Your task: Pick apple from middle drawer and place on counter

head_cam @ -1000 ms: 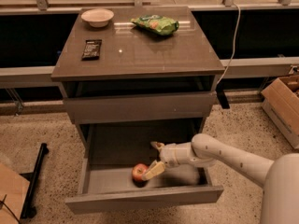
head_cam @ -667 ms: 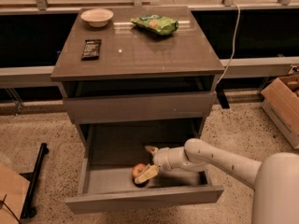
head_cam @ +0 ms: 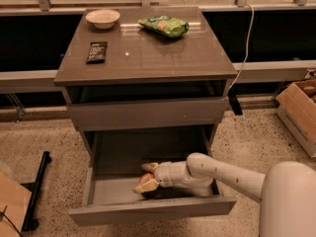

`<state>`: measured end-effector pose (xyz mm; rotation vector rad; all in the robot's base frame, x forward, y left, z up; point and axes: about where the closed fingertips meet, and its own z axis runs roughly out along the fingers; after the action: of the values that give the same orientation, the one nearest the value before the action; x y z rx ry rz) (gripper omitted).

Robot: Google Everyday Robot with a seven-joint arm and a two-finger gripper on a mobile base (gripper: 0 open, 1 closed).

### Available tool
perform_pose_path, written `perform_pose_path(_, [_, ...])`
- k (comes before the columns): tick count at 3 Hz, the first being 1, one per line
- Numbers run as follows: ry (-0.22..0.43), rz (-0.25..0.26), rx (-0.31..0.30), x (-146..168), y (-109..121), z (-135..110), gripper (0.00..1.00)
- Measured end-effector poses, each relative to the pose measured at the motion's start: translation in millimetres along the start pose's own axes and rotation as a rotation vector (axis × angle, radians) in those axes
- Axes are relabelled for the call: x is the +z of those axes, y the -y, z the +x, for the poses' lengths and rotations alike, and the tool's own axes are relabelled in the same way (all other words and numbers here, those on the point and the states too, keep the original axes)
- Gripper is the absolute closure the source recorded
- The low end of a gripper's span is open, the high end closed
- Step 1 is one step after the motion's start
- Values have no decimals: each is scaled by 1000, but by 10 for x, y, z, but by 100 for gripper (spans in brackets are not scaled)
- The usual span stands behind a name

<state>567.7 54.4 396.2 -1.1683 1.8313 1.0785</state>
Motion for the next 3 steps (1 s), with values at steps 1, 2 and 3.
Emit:
perform_pose_path(1, [1,14,16,-10,-14,39,50])
perform_pose_path(2, [-4,30,39,-43,-40,106,73])
perform_pose_path(3, [-6,37,50,-69,-52,138,96])
